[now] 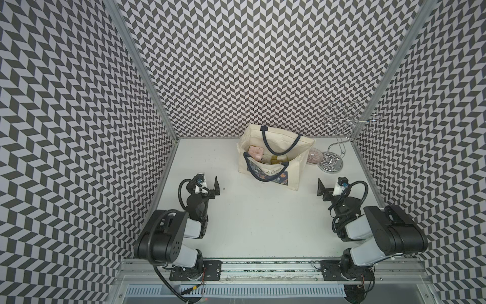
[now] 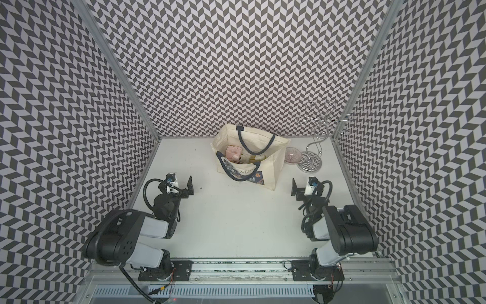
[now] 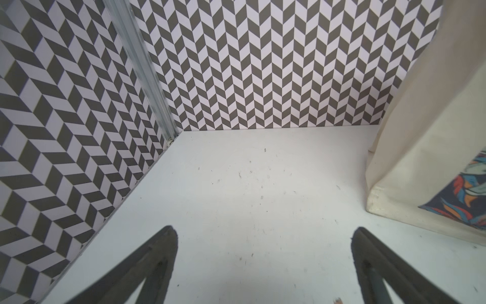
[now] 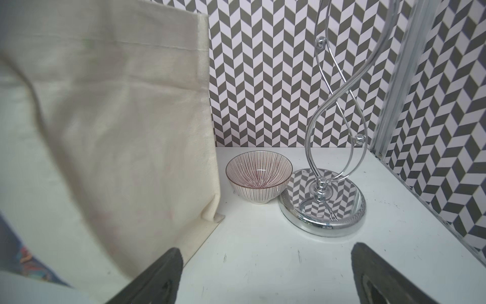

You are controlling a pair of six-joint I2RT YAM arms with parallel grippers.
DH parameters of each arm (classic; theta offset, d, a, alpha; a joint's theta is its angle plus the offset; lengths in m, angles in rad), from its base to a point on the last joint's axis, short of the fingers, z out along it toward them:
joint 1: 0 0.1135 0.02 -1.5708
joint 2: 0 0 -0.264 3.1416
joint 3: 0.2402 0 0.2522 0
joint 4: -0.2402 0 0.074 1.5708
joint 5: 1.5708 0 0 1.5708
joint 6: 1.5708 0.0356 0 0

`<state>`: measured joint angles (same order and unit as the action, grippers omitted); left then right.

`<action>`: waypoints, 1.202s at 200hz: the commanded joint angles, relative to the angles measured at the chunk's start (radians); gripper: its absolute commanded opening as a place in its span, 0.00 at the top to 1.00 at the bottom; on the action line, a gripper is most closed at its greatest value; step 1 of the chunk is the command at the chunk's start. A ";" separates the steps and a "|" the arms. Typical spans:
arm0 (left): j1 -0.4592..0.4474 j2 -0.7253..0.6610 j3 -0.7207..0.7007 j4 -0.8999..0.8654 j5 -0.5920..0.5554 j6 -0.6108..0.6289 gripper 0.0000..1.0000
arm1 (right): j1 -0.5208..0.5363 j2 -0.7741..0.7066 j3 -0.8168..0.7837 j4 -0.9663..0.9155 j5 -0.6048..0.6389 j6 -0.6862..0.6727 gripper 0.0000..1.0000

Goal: Take out the pencil sharpeners from the tote bags
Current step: Adjust the canvas bag at the center of the board.

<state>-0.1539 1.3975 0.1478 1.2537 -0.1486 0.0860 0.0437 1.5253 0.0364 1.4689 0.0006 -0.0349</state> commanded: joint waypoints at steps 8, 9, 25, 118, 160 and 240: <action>-0.114 -0.288 0.114 -0.424 -0.010 0.023 0.00 | 0.005 -0.127 -0.112 0.298 0.116 0.025 0.01; -0.116 -0.295 0.120 -0.440 -0.007 0.020 0.00 | 0.005 -0.135 -0.113 0.294 0.119 0.026 0.01; -0.133 -0.384 0.188 -0.621 -0.011 -0.128 0.00 | 0.006 -0.288 -0.090 0.106 0.147 0.053 0.01; 0.005 -0.332 0.478 -1.062 0.163 -0.759 0.00 | -0.055 -0.620 0.329 -1.100 0.277 0.707 0.00; 0.377 -0.036 0.620 -0.903 0.920 -1.005 0.00 | -0.053 -0.528 0.478 -1.240 -0.055 0.592 0.02; 0.263 0.000 0.954 -1.352 0.402 -0.705 0.00 | 0.102 -0.393 0.757 -1.541 -0.142 0.461 0.02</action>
<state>0.1551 1.4124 1.0271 0.0761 0.4713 -0.6891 0.0940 1.1332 0.7452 -0.0040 -0.1547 0.4591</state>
